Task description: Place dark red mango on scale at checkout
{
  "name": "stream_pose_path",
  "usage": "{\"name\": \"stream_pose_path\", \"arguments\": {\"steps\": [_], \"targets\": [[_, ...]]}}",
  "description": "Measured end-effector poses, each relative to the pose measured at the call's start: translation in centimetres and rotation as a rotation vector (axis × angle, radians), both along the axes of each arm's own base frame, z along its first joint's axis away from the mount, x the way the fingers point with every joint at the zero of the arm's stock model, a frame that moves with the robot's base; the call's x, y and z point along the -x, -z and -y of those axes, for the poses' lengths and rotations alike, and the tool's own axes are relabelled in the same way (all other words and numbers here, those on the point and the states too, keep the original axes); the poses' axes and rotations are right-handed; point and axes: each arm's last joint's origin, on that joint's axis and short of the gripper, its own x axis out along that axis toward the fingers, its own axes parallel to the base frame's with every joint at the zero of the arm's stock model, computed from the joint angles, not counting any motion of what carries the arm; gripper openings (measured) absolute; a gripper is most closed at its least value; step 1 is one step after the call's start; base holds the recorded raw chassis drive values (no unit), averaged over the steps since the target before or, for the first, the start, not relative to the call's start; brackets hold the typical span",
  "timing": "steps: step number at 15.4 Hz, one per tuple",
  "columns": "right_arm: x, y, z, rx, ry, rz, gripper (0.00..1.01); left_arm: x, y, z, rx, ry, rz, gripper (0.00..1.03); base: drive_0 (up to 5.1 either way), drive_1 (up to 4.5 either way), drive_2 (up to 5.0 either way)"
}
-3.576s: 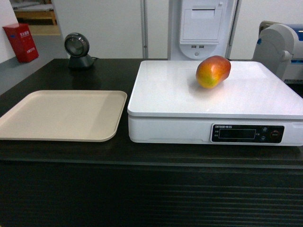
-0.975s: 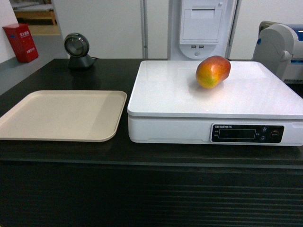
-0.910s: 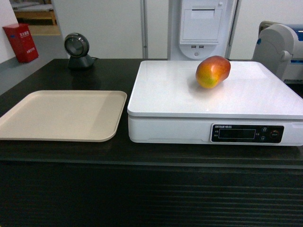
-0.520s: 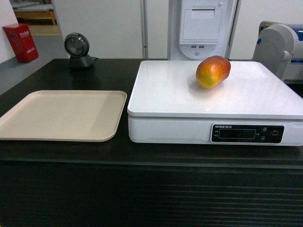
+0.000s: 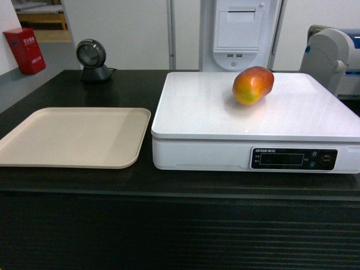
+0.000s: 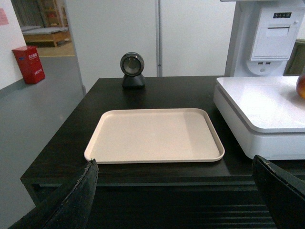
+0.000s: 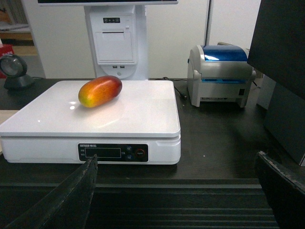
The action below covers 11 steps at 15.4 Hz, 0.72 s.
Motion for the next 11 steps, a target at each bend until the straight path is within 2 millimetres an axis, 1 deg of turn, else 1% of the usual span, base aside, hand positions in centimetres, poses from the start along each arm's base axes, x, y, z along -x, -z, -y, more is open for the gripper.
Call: {"name": "stream_pose_path", "arguments": {"steps": [11], "targets": [[0.0,0.0,0.0,0.0,0.0,0.0,0.98,0.0,0.0,0.0,0.0,0.0,0.0,0.98,0.0,0.0,0.0]]}}
